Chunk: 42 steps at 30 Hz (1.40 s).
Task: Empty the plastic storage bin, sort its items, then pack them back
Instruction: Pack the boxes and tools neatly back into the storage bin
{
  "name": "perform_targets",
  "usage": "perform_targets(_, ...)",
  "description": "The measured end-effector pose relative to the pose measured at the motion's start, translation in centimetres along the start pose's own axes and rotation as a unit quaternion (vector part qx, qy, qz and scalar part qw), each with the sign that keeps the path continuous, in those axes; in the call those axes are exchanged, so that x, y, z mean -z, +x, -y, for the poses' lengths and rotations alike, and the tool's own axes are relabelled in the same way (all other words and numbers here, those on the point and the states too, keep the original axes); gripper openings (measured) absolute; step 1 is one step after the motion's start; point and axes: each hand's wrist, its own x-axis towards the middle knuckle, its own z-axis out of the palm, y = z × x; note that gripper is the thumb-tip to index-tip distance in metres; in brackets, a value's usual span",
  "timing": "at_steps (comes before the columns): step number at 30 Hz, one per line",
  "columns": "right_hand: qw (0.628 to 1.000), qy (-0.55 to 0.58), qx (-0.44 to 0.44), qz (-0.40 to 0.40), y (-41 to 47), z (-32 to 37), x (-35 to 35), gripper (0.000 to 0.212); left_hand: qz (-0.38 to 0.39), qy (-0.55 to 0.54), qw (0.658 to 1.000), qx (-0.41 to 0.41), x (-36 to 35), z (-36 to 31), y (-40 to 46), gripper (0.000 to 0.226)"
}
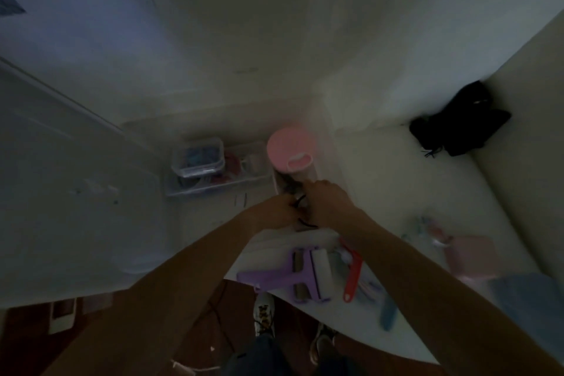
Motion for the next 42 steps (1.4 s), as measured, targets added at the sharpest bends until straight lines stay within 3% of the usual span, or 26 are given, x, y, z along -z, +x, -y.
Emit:
perform_targets(2, 0.998, 0.036, 0.017, -0.043, -1.7, -0.1, 1.2, 0.042, -0.035, 0.060, 0.998, -0.006, 0.1, -0.4, -1.1, 0.063)
perform_targets(5, 0.963, 0.163, 0.021, -0.215, -6.5, -2.1, 3.3, 0.031, -0.218, 0.089, 0.970, -0.063, -0.4, -1.9, -3.4, 0.056)
perform_targets(7, 0.925, 0.228, -0.033, -0.302, -10.0, -4.8, 3.7, 0.021, -0.336, 0.060, 0.929, -0.143, -1.4, -3.8, -4.8, 0.036)
perform_targets(9, 0.892, 0.293, -0.117, -0.324, -13.2, -7.8, 2.8, 0.017, -0.371, 0.047, 0.901, -0.220, -2.6, -6.7, -6.4, 0.030)
perform_targets(15, 0.841, 0.341, -0.310, -0.284, -20.4, -15.9, -4.1, 0.017, -0.292, 0.061, 0.907, -0.296, -8.9, -10.9, -5.0, 0.028)
perform_targets(20, 0.817, 0.382, -0.356, -0.243, -24.3, -19.5, -8.3, 0.014, -0.223, 0.146, 0.923, -0.276, -14.4, -11.7, -1.7, 0.043)
perform_targets(22, 0.813, 0.383, -0.367, -0.241, -25.1, -20.9, -10.1, 0.014, -0.223, 0.171, 0.918, -0.279, -16.2, -11.8, -0.8, 0.035)
perform_targets(25, 0.834, 0.331, -0.391, -0.204, -26.0, -22.7, -12.3, 0.023, -0.209, 0.205, 0.923, -0.250, -18.1, -11.2, 0.3, 0.032)
perform_targets(27, 0.858, 0.292, -0.402, -0.132, -26.3, -23.4, -13.5, 0.040, -0.180, 0.218, 0.934, -0.219, -18.6, -10.6, 0.8, 0.037)
perform_targets(30, 0.876, 0.268, -0.399, -0.037, -26.2, -23.6, -15.0, 0.073, -0.152, 0.232, 0.943, -0.181, -18.8, -9.4, 1.2, 0.052)
perform_targets(32, 0.879, 0.274, -0.390, -0.017, -25.6, -23.3, -15.8, 0.078, -0.111, 0.258, 0.951, -0.133, -18.7, -8.8, 1.4, 0.062)
perform_targets(37, 0.885, 0.296, -0.349, -0.080, -23.3, -23.2, -16.0, 0.058, -0.084, 0.314, 0.941, -0.094, -19.5, -6.1, 2.7, 0.068)
perform_targets(40, 0.902, 0.221, -0.355, -0.109, -22.6, -23.0, -15.5, 0.049, -0.131, 0.303, 0.942, -0.058, -19.6, -6.8, 2.8, 0.067)
perform_targets(42, 0.906, 0.176, -0.343, -0.176, -22.3, -21.7, -15.1, 0.038, -0.160, 0.293, 0.942, -0.039, -19.7, -7.2, 2.7, 0.062)
